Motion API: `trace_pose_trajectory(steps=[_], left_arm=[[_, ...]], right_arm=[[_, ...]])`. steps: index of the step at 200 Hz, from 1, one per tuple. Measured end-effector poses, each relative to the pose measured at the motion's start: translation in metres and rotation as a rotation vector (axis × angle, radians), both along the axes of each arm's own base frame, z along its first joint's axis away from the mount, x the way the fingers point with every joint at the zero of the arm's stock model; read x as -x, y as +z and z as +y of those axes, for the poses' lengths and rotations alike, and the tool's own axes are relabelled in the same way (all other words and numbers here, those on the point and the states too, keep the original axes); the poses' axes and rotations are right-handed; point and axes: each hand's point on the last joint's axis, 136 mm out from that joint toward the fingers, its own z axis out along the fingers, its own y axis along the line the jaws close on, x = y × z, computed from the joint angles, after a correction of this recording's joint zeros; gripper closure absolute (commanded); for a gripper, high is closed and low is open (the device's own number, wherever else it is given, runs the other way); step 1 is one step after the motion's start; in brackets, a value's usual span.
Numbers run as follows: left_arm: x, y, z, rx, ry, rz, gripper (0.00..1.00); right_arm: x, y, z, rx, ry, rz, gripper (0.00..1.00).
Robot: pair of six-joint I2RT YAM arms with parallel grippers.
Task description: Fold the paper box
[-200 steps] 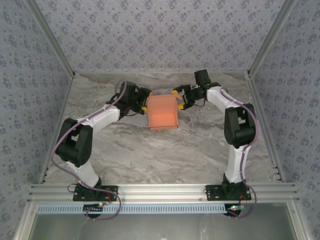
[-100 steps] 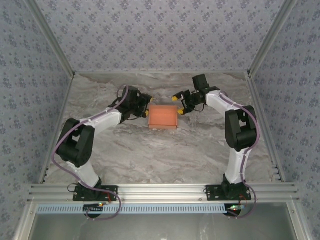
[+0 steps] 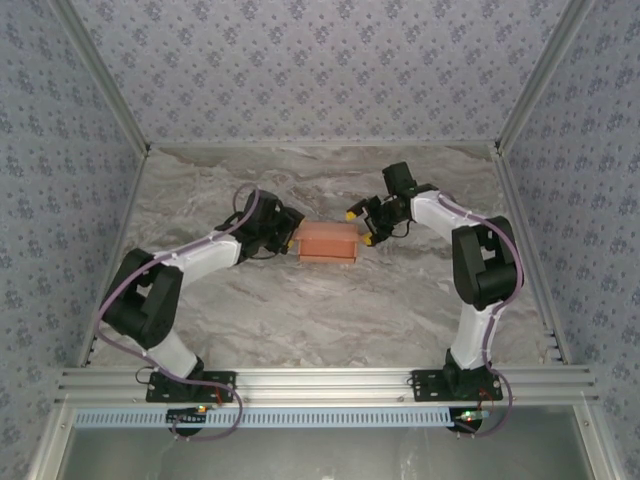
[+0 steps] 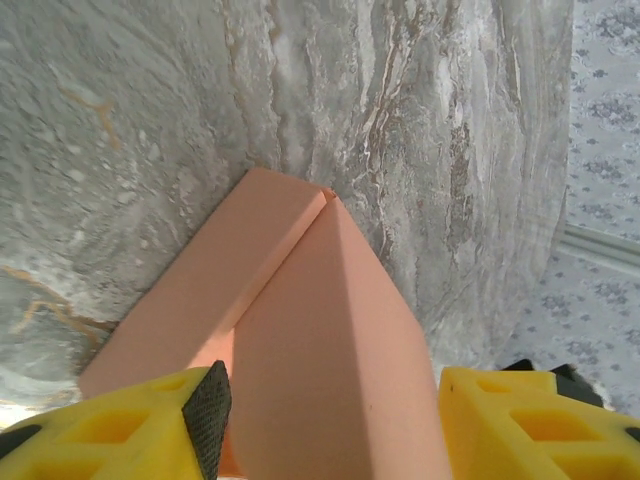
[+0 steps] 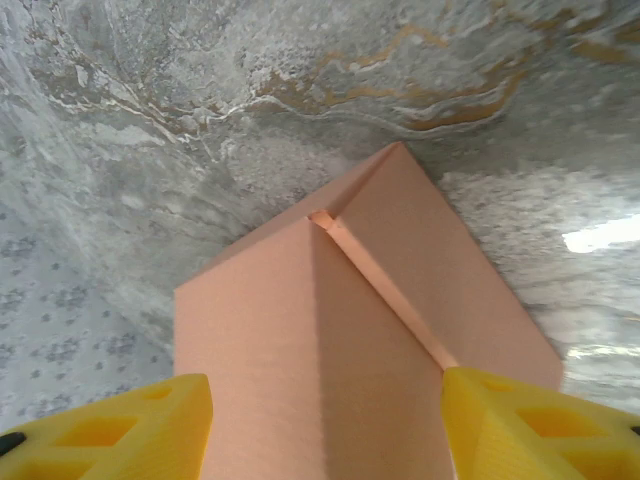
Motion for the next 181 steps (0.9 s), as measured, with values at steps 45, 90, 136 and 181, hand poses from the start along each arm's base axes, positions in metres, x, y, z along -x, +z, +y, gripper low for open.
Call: trace_pose_trajectory(steps=[45, 90, 136, 181], left_arm=[[0.003, 0.019, 0.015, -0.152, -0.097, -0.160, 0.37], [0.018, -0.001, 0.022, -0.286, -0.252, -0.224, 0.36], [0.029, -0.025, 0.026, -0.376, -0.363, -0.254, 0.35], [0.040, -0.052, 0.034, -0.451, -0.414, -0.206, 0.34]], right_arm=[[0.013, 0.013, -0.030, 0.171, 0.089, -0.076, 0.34], [0.027, 0.018, -0.037, 0.245, 0.213, -0.123, 0.33], [0.035, 0.009, -0.031, 0.367, 0.354, -0.184, 0.33], [0.042, -0.004, -0.037, 0.497, 0.454, -0.197, 0.33]])
